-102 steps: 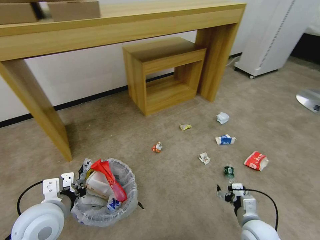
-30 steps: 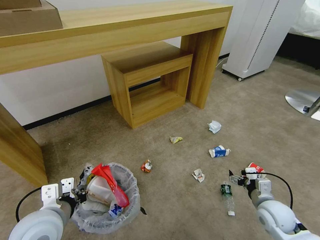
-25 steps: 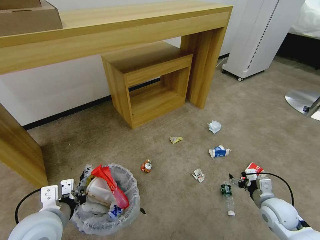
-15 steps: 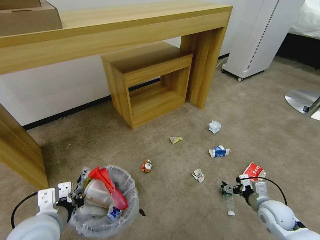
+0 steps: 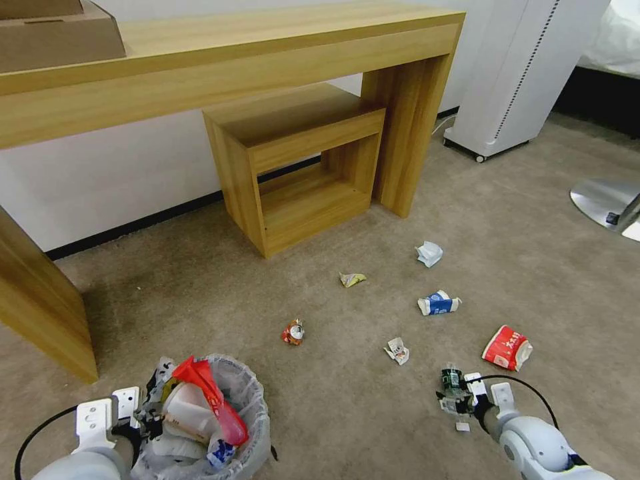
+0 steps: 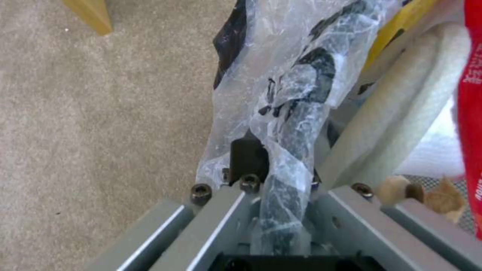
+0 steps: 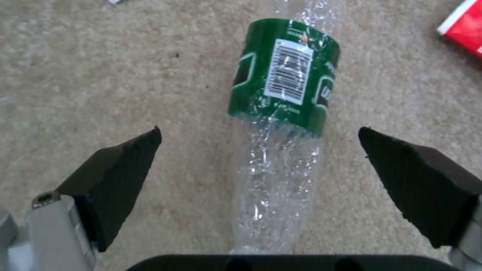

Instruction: Pick up the trash bin and place the garbage on the floor into it.

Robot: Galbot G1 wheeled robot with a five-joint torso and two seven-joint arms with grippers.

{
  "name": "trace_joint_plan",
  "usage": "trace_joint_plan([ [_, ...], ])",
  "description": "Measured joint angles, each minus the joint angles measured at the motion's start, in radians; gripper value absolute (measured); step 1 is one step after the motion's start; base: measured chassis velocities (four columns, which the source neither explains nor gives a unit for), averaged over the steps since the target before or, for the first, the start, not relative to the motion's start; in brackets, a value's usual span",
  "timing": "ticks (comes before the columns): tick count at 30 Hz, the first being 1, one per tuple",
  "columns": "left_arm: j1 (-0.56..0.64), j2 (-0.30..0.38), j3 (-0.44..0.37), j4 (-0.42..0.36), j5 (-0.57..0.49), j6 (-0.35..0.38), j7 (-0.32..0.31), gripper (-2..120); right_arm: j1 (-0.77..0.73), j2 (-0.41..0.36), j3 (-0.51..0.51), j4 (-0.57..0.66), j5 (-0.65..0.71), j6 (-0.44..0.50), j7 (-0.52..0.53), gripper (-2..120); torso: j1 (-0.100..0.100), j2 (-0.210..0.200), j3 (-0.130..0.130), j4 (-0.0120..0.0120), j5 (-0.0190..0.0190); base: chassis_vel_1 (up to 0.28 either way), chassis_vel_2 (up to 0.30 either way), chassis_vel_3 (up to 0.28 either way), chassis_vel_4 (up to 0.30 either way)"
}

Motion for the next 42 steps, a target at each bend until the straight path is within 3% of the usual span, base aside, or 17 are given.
trace_joint_plan([
  [19,-0.007,0.017,0.005,0.012,-0.003,-0.009,0.005,0,0.062,0.018,-0.030,-0.096,-0.014,0.038,0.021,100,0.000,0.000,0.000,0.0000,-0.0009,0.000,0.000,0.000,0.000],
  [42,0.024,-0.042,0.001,0.008,0.083,-0.004,0.032,0,0.109,0.060,-0.087,-0.184,-0.064,0.063,0.035,100,0.000,0.000,0.000,-0.0001,-0.0007,0.000,0.000,0.000,0.000],
])
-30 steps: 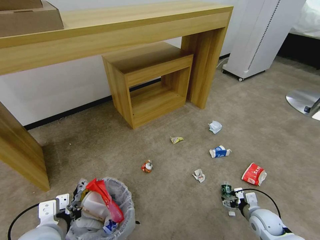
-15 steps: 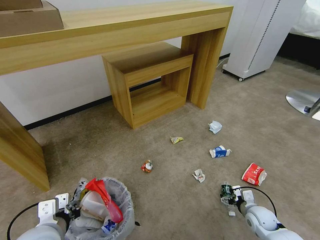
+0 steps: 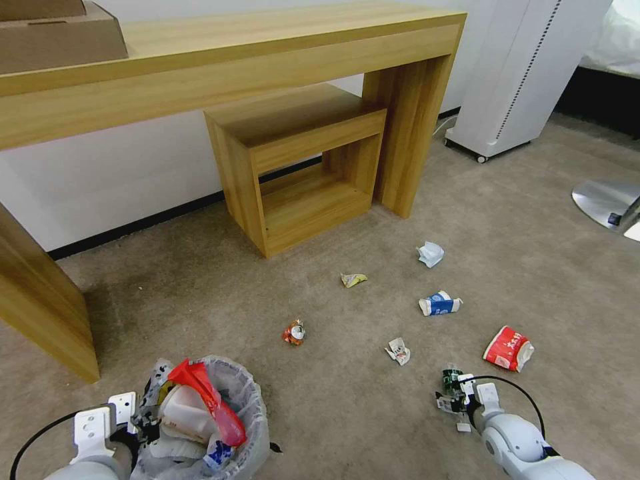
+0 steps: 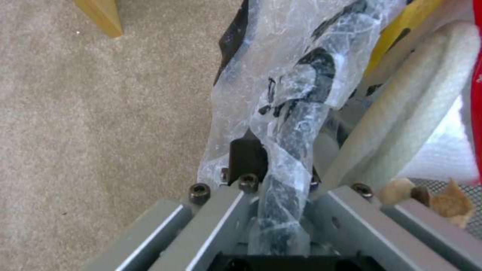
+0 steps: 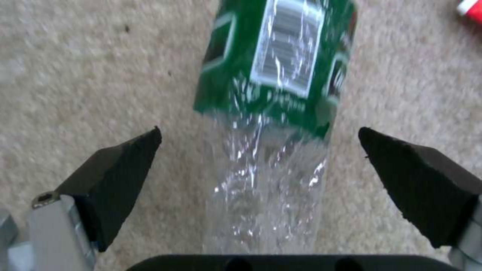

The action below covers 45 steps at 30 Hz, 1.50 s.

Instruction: Pick up the trash bin and place the garbage on the floor into it.

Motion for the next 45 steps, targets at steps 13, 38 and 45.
trace_joint_plan([
  [13,0.005,-0.005,0.008,0.013,0.023,-0.003,0.004,0,0.037,0.014,-0.029,-0.046,-0.001,0.040,0.005,84,0.000,0.000,0.000,0.0002,0.0002,0.000,0.000,0.000,0.000],
  [38,-0.005,0.104,-0.028,0.002,-0.090,-0.003,-0.005,0,0.045,-0.147,0.049,0.276,0.150,0.065,-0.075,11,0.000,-0.001,0.001,-0.0005,-0.0015,0.000,0.000,0.000,0.000],
  [45,-0.013,0.122,-0.060,-0.004,-0.124,-0.018,-0.013,0,0.175,-0.216,0.000,0.308,0.279,0.387,-0.374,11,0.000,-0.001,0.000,0.0000,-0.0007,0.000,0.000,0.000,0.000],
])
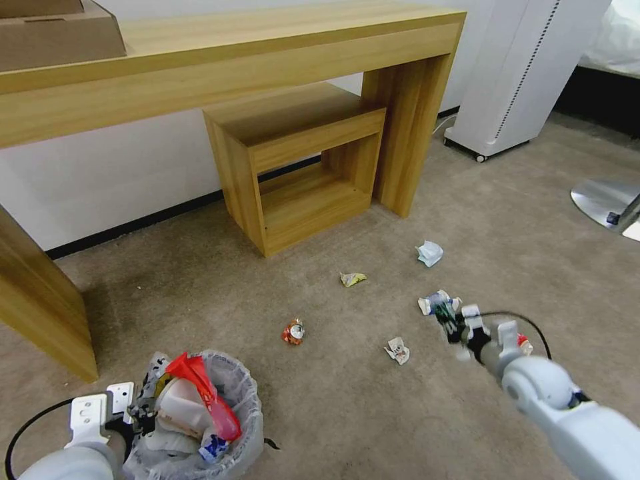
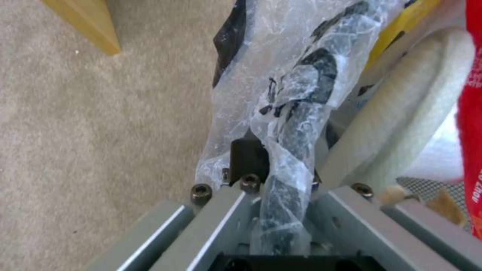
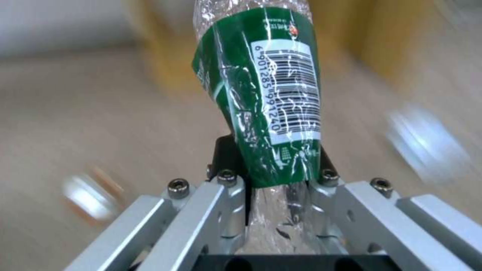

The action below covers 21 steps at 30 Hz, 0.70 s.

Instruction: Pick up the trash bin and place the garbage on the floor into it.

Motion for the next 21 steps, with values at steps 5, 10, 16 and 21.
trace_joint_plan([
  [5,-0.010,0.019,-0.021,-0.003,-0.045,-0.008,-0.015,0,0.103,0.027,-0.118,0.034,0.145,0.170,-0.195,11,0.000,0.000,0.000,0.0000,0.0001,0.000,0.000,0.000,0.000],
  [10,-0.041,0.051,-0.054,-0.035,-0.160,-0.016,-0.065,0,0.214,0.082,-0.277,0.066,0.207,0.230,-0.303,11,0.000,0.000,0.000,0.0003,0.0008,0.000,0.000,0.000,0.000],
  [16,-0.065,0.108,-0.124,-0.088,-0.385,-0.006,-0.132,0,0.378,0.140,-0.441,0.049,0.252,0.236,-0.373,11,0.000,0.000,0.000,0.0001,0.0001,0.000,0.000,0.000,0.000],
  [21,-0.080,0.162,-0.161,-0.109,-0.537,0.002,-0.176,0,0.482,0.191,-0.566,-0.019,0.273,0.239,-0.424,11,0.000,0.000,0.000,0.0001,0.0002,0.000,0.000,0.000,0.000],
])
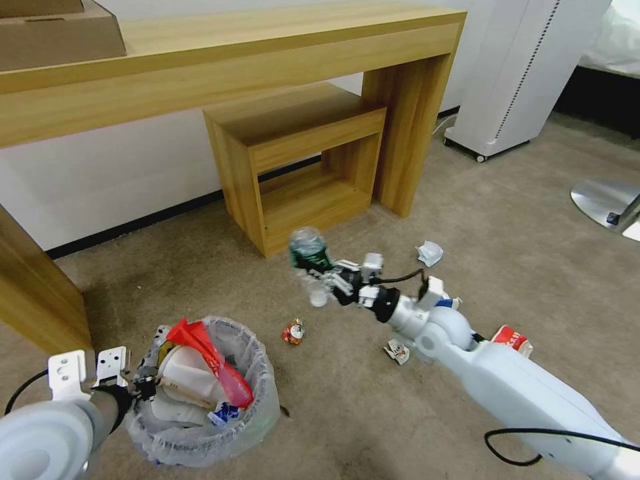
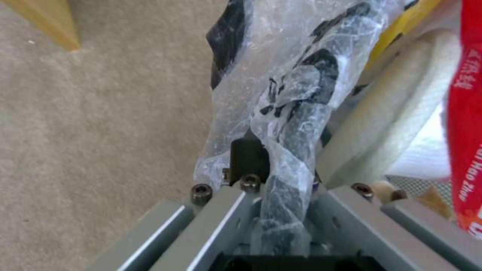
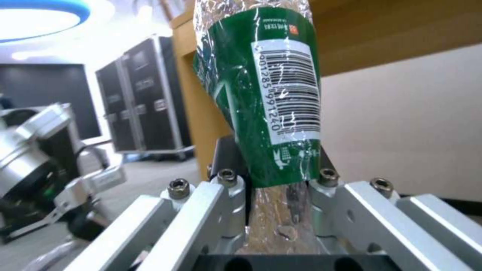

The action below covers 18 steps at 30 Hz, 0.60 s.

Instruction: Pick up the trash bin and place the garbage on the floor into it.

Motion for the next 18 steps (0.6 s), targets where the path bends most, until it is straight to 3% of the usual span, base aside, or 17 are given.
trace_joint_plan([
  [4,-0.011,0.024,-0.005,0.003,-0.034,-0.002,-0.006,0,0.032,0.028,-0.052,-0.026,0.002,0.000,-0.005,11,0.000,0.000,0.000,-0.0002,0.0002,0.000,0.000,0.000,0.000],
  [7,-0.020,0.049,-0.009,0.012,-0.063,-0.003,-0.011,0,0.073,0.089,-0.136,-0.057,0.006,-0.003,-0.005,11,0.000,0.000,0.000,0.0001,0.0002,0.000,0.000,0.000,0.000],
  [18,-0.021,0.040,0.002,0.027,-0.042,0.003,0.002,0,0.131,0.221,-0.303,-0.089,0.019,-0.009,0.000,11,0.000,0.000,0.000,0.0000,-0.0001,0.000,0.000,0.000,0.000],
])
